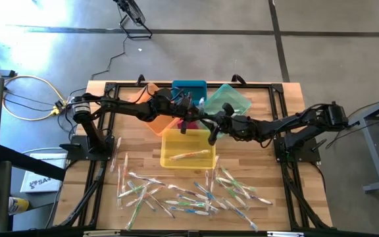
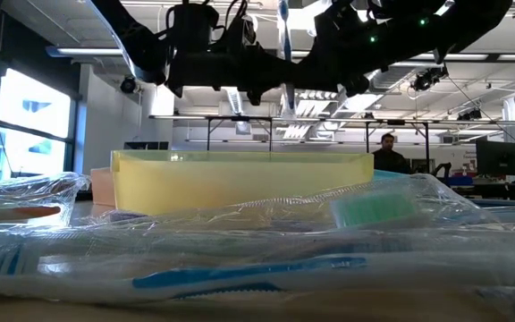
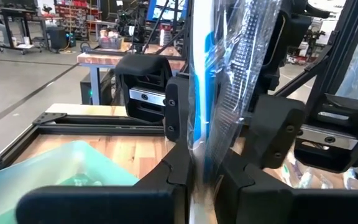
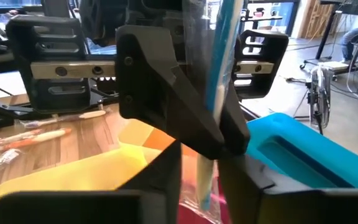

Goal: Pick & Place Toothbrushes
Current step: Put the blue toothbrush into the blue bin

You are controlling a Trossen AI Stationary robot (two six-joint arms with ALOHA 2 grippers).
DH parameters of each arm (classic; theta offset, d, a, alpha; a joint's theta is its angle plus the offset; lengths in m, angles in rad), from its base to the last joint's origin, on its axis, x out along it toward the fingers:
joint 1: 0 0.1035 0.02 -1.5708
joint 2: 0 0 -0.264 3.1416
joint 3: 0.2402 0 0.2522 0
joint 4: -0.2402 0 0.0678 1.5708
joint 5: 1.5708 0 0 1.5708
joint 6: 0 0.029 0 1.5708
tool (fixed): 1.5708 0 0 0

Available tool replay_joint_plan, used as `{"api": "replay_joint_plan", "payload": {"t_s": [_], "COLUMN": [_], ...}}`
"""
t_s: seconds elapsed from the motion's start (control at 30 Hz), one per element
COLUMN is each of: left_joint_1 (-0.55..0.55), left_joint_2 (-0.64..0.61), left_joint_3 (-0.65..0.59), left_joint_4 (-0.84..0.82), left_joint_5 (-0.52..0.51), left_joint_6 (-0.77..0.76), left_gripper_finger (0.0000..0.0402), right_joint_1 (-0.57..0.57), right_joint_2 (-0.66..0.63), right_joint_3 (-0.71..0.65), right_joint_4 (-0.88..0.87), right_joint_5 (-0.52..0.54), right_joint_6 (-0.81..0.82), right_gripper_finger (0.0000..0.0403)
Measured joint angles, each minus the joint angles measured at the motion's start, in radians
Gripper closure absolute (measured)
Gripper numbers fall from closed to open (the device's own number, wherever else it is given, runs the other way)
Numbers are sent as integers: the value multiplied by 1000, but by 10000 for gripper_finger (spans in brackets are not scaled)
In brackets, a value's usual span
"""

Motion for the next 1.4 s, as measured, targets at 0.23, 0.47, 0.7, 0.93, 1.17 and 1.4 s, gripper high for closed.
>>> {"api": "replay_joint_plan", "payload": {"t_s": [0.23,0.47,0.7,0.93,1.17,1.4], "left_joint_1": [4,64,147,163,182,226], "left_joint_2": [0,-15,-48,-53,-54,-54], "left_joint_3": [0,-1,92,344,435,436], "left_joint_4": [1,-20,-370,-978,-1185,-1265], "left_joint_5": [0,25,21,-308,-510,-626], "left_joint_6": [2,-12,43,377,547,633], "left_gripper_finger": [373,373,373,373,373,373], "right_joint_1": [10,45,80,106,113,113], "right_joint_2": [-21,-196,-362,-377,-356,-343], "right_joint_3": [0,2,2,2,0,0], "right_joint_4": [-24,-256,-530,-590,-649,-661], "right_joint_5": [-30,77,75,70,70,71], "right_joint_6": [1,35,183,207,250,263], "right_gripper_finger": [209,161,172,198,221,240]}}
